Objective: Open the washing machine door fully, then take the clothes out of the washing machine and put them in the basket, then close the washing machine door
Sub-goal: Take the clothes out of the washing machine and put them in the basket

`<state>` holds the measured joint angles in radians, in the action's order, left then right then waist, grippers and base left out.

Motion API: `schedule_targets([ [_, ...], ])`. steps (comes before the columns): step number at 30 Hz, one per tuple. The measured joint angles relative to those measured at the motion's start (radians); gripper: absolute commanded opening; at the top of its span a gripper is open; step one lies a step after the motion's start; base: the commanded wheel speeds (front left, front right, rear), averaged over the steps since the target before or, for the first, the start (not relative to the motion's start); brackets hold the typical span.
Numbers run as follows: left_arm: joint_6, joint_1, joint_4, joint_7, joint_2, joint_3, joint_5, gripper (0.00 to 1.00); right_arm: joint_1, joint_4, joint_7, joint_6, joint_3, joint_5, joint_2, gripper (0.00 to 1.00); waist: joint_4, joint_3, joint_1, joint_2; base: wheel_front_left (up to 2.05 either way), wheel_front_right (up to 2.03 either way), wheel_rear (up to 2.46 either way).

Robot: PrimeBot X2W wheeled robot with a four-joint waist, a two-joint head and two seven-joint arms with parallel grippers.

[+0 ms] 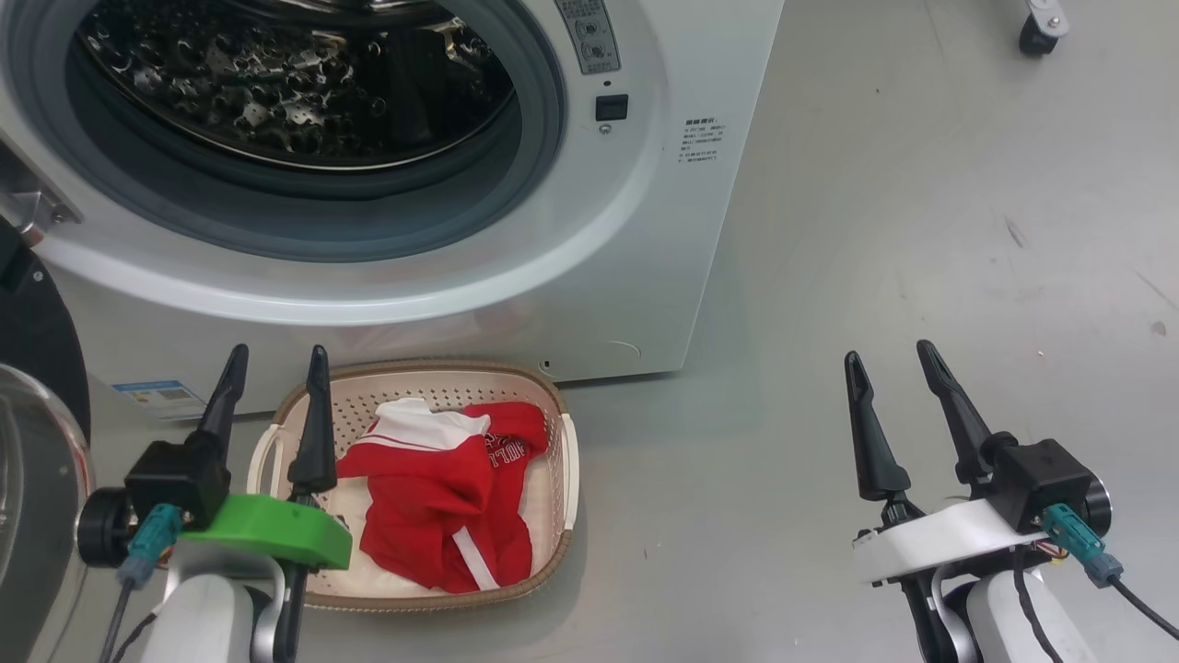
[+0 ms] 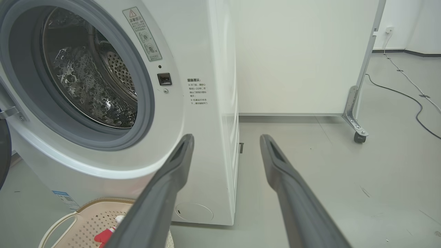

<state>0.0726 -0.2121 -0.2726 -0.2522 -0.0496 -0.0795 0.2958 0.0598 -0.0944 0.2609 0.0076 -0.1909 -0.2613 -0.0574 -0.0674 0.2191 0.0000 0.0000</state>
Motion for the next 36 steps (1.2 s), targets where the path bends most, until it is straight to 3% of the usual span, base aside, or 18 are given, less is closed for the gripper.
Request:
schedule_targets([
  [20, -0.024, 0.251, 0.103, 0.0, 0.0, -0.043, -0.015, 1.0, -0.129, 0.0, 0.0, 0.0, -0.004, 0.001, 0.005, 1.0, 0.015, -0.142, -0.0001, 0.0, 0.0, 0.0, 0.0],
  [36, -0.05, 0.31, 0.196, 0.001, 0.0, -0.061, -0.02, 1.0, -0.162, 0.025, 0.0, 0.0, -0.003, 0.005, 0.009, 1.0, 0.011, -0.156, 0.0, 0.0, 0.0, 0.0, 0.0],
])
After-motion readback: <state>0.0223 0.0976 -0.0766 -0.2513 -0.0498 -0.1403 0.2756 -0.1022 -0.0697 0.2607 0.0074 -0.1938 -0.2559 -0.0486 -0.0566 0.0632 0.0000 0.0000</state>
